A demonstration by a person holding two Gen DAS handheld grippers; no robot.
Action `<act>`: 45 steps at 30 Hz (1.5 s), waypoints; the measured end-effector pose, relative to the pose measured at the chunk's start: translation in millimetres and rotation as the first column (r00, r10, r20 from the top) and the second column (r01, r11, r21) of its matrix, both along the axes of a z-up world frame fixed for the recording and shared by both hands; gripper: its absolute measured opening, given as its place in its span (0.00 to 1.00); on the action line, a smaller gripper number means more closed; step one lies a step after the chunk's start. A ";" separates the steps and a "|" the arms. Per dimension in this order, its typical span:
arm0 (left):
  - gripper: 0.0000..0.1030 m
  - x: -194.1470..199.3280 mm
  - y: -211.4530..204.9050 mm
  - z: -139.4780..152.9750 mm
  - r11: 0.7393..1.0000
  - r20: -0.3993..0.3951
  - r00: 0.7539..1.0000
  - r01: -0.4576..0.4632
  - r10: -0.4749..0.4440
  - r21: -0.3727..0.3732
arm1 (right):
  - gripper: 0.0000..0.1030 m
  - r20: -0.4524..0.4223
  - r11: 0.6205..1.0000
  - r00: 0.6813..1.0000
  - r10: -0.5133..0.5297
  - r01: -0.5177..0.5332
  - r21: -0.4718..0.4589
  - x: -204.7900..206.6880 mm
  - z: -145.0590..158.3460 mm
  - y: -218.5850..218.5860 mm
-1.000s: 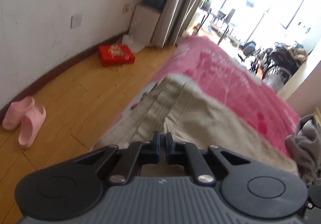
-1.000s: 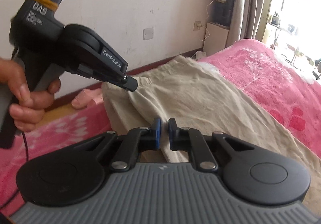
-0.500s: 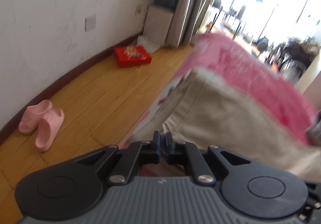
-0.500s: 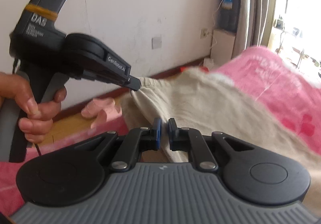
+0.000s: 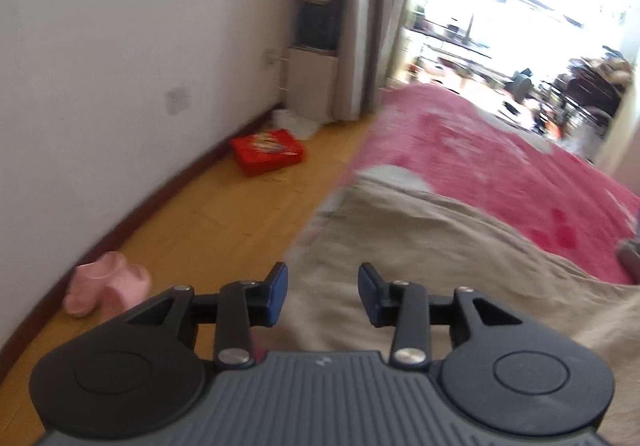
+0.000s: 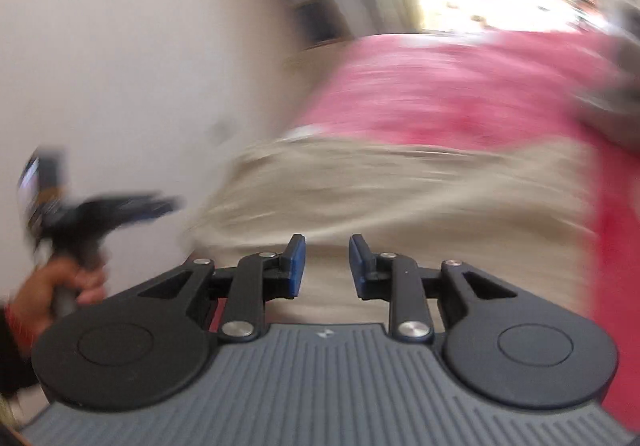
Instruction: Fold clothes
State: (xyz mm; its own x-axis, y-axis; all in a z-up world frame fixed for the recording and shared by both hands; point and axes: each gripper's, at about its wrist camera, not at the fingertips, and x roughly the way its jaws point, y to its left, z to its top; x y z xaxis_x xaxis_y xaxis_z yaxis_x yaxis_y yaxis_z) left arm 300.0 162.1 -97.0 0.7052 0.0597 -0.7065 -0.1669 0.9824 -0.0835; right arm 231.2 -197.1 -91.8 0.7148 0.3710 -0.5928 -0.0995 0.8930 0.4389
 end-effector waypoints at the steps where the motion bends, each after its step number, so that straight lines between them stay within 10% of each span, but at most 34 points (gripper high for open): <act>1: 0.39 7.6 -11.0 -2.8 0.999 -0.007 0.999 0.032 -0.032 -0.005 | 0.23 -0.018 0.999 0.998 -0.055 0.055 0.001 1.1 -2.6 -18.5; 9: 0.50 60.0 -67.1 -40.9 0.989 -0.021 0.998 0.070 -0.067 0.131 | 0.23 -0.025 0.992 0.998 -0.057 0.053 -0.114 70.0 -14.5 -58.2; 13: 0.52 66.8 -69.7 -49.7 0.987 -0.024 0.998 0.055 -0.052 0.151 | 0.16 -0.113 0.973 0.989 -0.095 0.068 -0.219 121.7 -67.0 -69.1; 15: 0.53 69.3 -70.9 -50.7 0.984 -0.027 0.998 0.062 -0.059 0.165 | 0.12 -0.114 0.985 0.984 -0.140 0.127 -0.118 135.2 -77.2 -88.9; 18: 0.54 69.0 -67.4 -49.7 0.985 -0.026 0.998 0.068 -0.065 0.161 | 0.16 -0.084 0.973 0.976 -0.201 0.189 -0.135 119.0 -54.4 -97.9; 22: 0.56 68.5 -68.1 -51.1 0.983 -0.025 0.998 0.066 -0.063 0.172 | 0.16 -0.158 0.997 0.987 -0.039 0.048 0.057 66.2 -32.5 -96.7; 28: 0.58 74.7 -69.9 -49.3 0.983 -0.049 0.998 0.053 -0.045 0.177 | 0.13 -0.225 0.985 0.972 0.067 -0.100 -0.139 17.2 -70.9 -63.7; 35: 0.61 77.9 -71.0 -44.9 0.977 -0.079 0.995 0.070 -0.055 0.203 | 0.16 -0.204 0.974 0.968 0.148 -0.178 -0.138 -8.7 -19.5 -49.6; 41: 0.59 71.3 -69.2 -29.3 0.972 -0.088 0.994 0.082 -0.064 0.218 | 0.14 -0.248 0.880 0.941 0.229 -0.309 -0.361 -10.7 -61.4 -9.1; 45: 0.60 36.6 -59.5 3.6 0.977 -0.022 0.994 0.110 -0.108 0.184 | 0.17 -0.161 0.875 0.947 0.277 -0.318 -0.366 -23.5 -21.8 -8.3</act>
State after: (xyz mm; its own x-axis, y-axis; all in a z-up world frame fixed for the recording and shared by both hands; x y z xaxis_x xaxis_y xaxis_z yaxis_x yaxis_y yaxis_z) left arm 336.5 102.5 -93.4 0.7066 0.1132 -0.6985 -0.0581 0.9931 0.1021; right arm 207.8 -205.4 -113.6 0.5360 0.2867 -0.7940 -0.3607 0.9282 0.0916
